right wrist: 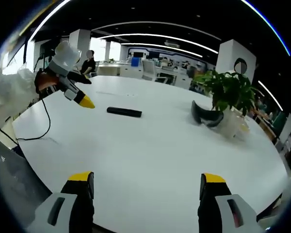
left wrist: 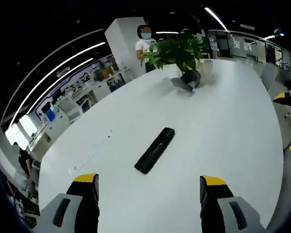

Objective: Press the specified remote control buttons in sequence, fully releasing each button before pressing the next.

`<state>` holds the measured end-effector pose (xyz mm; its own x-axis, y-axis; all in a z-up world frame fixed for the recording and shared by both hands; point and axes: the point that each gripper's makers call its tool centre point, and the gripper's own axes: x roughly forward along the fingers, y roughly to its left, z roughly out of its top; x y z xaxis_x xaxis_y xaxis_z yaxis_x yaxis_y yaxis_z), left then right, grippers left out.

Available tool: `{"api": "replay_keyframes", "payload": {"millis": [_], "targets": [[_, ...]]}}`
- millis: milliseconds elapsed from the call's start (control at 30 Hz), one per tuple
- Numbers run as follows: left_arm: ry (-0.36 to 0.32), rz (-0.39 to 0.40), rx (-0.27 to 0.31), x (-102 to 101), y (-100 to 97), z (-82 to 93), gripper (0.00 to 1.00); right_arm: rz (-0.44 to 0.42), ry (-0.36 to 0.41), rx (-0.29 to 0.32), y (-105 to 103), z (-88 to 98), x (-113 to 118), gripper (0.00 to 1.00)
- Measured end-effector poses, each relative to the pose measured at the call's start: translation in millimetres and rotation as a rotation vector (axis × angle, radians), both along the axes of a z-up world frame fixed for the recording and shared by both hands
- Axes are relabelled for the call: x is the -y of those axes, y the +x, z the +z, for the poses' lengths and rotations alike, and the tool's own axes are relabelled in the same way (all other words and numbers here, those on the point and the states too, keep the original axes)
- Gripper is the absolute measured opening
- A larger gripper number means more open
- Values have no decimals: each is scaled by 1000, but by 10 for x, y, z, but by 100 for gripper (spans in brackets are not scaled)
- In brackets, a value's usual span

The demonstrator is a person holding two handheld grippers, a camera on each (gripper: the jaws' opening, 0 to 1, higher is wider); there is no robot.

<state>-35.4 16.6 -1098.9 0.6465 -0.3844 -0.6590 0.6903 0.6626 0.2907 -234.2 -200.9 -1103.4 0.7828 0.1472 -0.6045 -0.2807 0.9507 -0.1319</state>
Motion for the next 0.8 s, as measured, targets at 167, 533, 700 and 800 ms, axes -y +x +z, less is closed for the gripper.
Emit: {"api": "replay_keyframes", "payload": {"millis": [167, 533, 700, 800], "targets": [[22, -50, -27, 124, 123, -114, 89, -3, -3, -9, 3, -10, 6, 90], [141, -146, -92, 206, 454, -439, 85, -2, -15, -23, 8, -32, 12, 89], [165, -172, -123, 223, 588, -515, 83, 6, -13, -30, 4, -44, -3, 90], [184, -182, -167, 206, 673, -639, 80, 11, -17, -35, 1, -52, -10, 90]]}}
